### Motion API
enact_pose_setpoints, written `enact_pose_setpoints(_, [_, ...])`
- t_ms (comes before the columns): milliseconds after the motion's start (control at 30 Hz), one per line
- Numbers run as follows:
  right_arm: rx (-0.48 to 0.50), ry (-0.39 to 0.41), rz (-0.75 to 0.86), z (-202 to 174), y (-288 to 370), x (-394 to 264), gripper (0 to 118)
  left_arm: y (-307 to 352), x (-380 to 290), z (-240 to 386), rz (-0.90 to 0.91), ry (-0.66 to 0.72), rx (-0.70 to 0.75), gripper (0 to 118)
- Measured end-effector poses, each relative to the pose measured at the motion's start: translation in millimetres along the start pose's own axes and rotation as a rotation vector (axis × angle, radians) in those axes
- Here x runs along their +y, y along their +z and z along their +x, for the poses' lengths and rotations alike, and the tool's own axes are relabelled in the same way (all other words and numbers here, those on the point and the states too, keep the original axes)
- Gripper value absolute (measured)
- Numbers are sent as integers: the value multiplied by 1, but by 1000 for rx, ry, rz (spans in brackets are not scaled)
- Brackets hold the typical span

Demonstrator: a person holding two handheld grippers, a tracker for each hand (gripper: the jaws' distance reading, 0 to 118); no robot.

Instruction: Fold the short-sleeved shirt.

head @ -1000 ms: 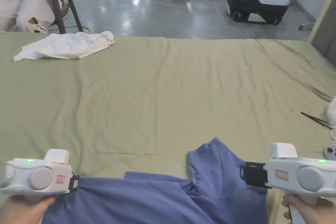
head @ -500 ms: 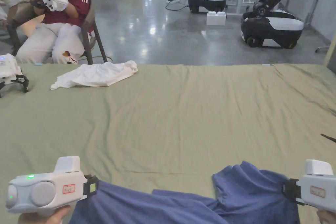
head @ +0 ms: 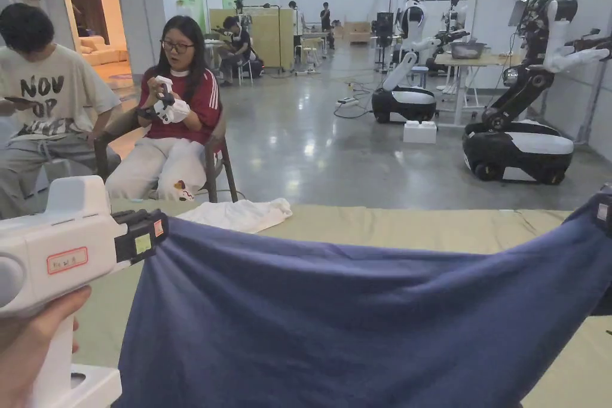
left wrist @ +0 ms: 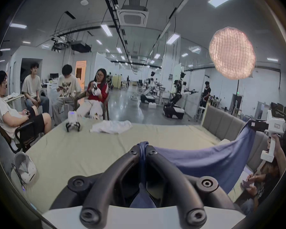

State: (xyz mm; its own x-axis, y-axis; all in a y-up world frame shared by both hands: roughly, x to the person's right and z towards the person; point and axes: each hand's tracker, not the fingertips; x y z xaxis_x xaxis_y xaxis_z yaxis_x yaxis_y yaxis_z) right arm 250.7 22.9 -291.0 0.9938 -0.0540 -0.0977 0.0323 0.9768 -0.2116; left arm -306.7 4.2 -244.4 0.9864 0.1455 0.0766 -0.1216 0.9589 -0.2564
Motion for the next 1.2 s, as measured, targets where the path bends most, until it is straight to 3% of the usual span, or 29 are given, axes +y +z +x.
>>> enact_pose_setpoints(133, [23, -34, 76, -17, -18, 52, 1, -8, 46, 5, 88, -14, 47, 1])
enact_pose_setpoints(400, [2, 12, 159, -36, -68, 136, 1, -49, 113, -7, 230, -47, 141, 1])
enact_pose_setpoints(633, [-98, 126, 189, -38, -134, 177, 1, -120, 151, -17, 258, -24, 179, 1])
enact_pose_setpoints(1000, [-191, 149, 246, -45, -212, 209, 1, -224, 179, -14, 240, -68, 211, 1])
enact_pose_setpoints(1200, [-198, 120, 220, -45, -241, 186, 1, -266, 156, -18, 198, -35, 211, 1])
